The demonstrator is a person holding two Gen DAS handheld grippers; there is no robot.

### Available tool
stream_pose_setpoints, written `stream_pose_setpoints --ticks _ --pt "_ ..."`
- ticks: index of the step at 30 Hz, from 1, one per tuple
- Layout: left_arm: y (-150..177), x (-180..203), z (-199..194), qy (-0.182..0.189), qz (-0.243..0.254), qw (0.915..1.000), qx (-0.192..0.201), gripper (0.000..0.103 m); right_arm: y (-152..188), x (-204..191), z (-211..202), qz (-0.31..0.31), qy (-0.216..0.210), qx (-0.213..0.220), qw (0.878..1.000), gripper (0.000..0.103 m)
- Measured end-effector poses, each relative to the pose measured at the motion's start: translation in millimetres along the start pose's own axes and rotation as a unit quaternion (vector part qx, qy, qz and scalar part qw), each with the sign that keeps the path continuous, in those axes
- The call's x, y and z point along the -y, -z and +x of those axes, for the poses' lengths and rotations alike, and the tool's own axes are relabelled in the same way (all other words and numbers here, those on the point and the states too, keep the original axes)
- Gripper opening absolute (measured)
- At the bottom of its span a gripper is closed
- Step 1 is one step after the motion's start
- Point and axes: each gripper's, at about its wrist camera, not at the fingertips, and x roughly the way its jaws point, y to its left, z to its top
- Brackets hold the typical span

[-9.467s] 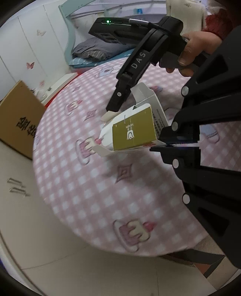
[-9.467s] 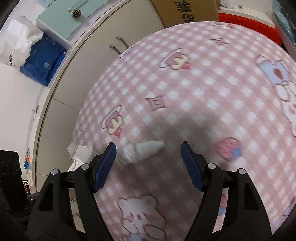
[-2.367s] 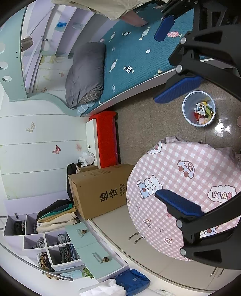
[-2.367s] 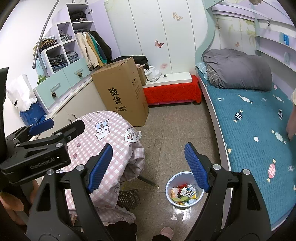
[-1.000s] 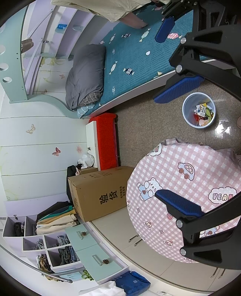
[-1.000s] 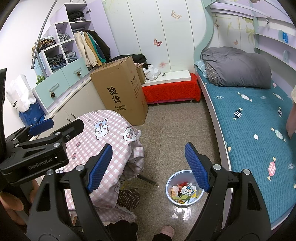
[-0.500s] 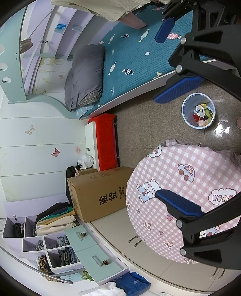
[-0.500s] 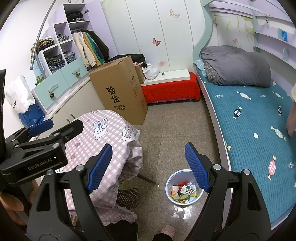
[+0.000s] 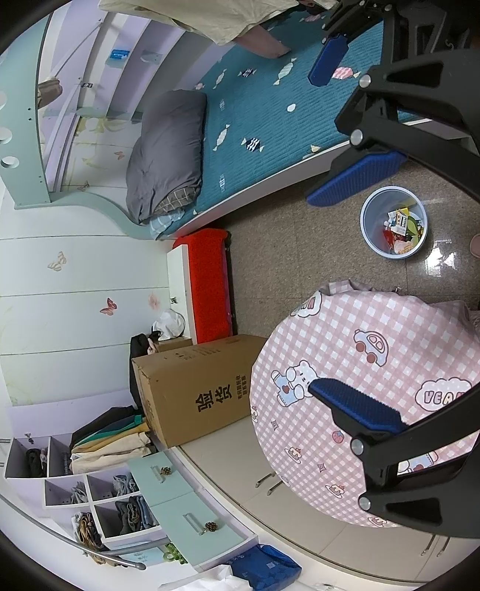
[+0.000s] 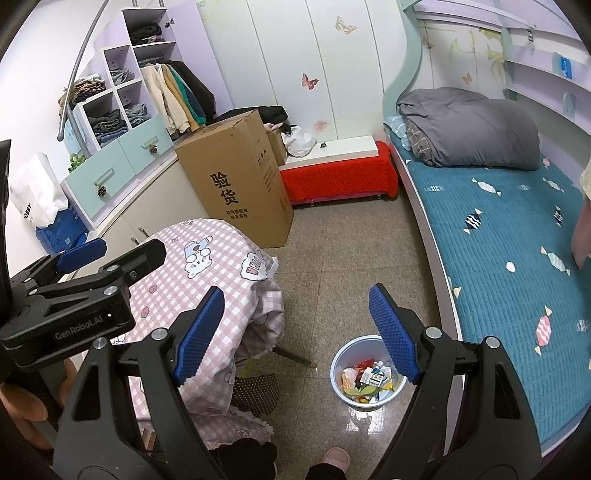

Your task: Collect trash

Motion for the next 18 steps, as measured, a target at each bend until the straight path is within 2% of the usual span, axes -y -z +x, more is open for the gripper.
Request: stream_pose_setpoints --ticks 18 --pt "-0.3 -0.9 1.0 0.001 0.0 1.0 -0.001 0.092 4.6 4.7 3.9 0.006 0.001 -0.004 1.0 0.08"
